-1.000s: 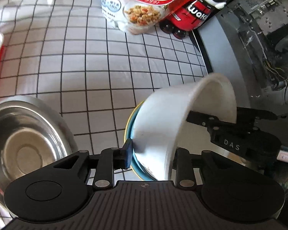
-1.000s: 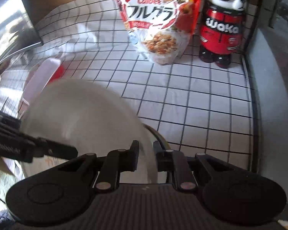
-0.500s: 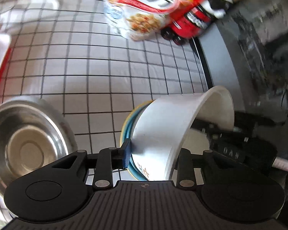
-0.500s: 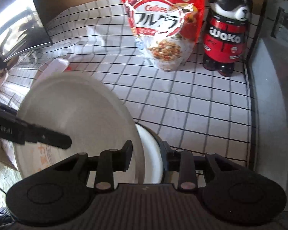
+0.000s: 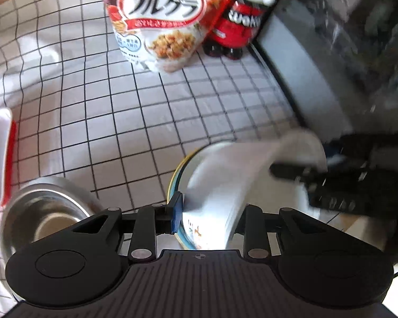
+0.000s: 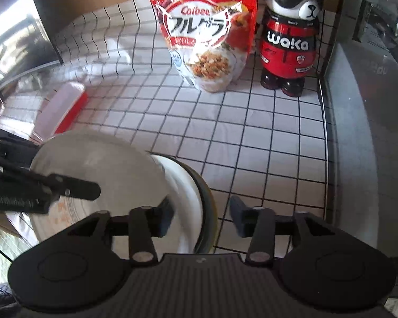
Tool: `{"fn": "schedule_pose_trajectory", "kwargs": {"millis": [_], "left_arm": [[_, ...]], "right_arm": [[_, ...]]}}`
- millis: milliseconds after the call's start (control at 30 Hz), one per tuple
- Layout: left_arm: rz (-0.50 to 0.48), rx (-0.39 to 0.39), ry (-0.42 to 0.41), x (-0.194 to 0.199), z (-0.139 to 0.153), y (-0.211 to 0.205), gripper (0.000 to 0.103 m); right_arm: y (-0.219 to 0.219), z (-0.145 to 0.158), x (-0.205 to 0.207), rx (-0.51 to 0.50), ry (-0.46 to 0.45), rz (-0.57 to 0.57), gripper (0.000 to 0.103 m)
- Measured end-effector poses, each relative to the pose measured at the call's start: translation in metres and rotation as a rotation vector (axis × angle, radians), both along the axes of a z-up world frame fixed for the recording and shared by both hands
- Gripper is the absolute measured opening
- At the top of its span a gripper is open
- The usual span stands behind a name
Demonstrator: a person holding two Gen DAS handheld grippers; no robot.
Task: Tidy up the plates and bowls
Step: 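Lower the white plastic bowl into the blue bowl stack with both tools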
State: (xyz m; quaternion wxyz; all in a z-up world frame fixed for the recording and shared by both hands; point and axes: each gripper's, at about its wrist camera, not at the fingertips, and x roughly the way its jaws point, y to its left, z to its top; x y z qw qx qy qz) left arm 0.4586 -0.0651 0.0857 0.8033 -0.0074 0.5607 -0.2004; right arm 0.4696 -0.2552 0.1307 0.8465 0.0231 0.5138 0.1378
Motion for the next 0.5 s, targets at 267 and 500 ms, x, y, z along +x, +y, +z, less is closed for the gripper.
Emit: {"fn": "schedule_pose_trajectory", "kwargs": {"millis": [267, 500], "left_arm": [[-0.03, -0.091, 0.133, 0.01, -0.003, 0.015, 0.036], [-0.044, -0.092, 0.132, 0.016, 0.007, 0.004, 0.038]], "right_arm": [[-0.003, 0.004, -0.002, -0.007, -0.052, -0.027, 0.053], [0.005, 0.0, 0.01, -0.031, 0.001, -0.025, 0.053]]}}
